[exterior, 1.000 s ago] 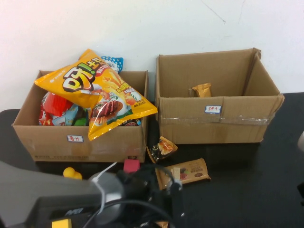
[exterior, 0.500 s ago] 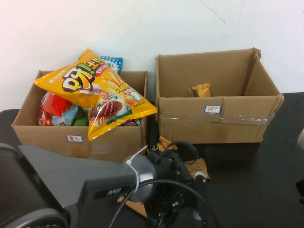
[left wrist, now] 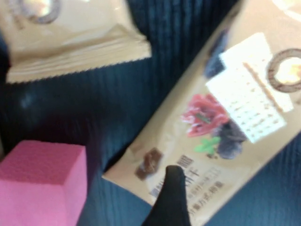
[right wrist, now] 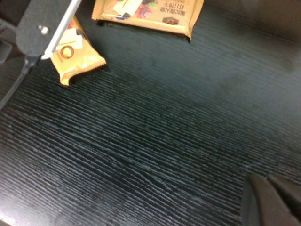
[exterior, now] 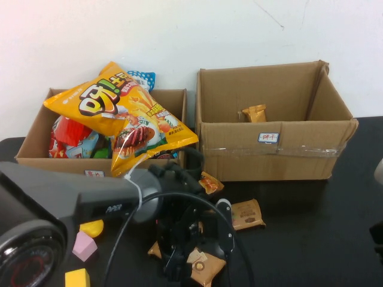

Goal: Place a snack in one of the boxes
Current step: Pick up the biscuit

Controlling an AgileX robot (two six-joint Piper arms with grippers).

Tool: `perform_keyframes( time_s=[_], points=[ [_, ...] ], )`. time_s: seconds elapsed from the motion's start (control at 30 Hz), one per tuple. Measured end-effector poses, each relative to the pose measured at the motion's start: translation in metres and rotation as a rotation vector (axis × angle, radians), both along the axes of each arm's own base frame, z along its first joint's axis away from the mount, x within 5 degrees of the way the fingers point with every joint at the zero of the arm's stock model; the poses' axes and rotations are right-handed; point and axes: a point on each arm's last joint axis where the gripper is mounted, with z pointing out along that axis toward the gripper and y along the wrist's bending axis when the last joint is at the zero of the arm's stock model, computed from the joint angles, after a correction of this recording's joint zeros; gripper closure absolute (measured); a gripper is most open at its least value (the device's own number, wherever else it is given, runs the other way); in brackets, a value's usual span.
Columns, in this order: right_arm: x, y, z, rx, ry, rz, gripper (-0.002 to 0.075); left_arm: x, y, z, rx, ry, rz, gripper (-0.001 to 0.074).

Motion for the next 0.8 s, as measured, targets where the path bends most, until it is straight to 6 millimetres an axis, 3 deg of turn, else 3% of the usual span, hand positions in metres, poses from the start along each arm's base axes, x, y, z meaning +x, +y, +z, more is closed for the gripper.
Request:
perform_keyframes(
  time_s=[0.3, 0.8],
  points=[
    [0.001, 0.0, 0.0, 0.003, -0.007, -0.002, 0.0724, -0.004, -0.011, -0.019, -0.014, 0.053, -0.067, 0.0154],
    [0.001, 0.001, 0.001, 0.01, -0.006, -0.005, 0.0725, 0.013, -0.03, -0.012, -0.106, -0.035, -0.056, 0.0156]
  ],
)
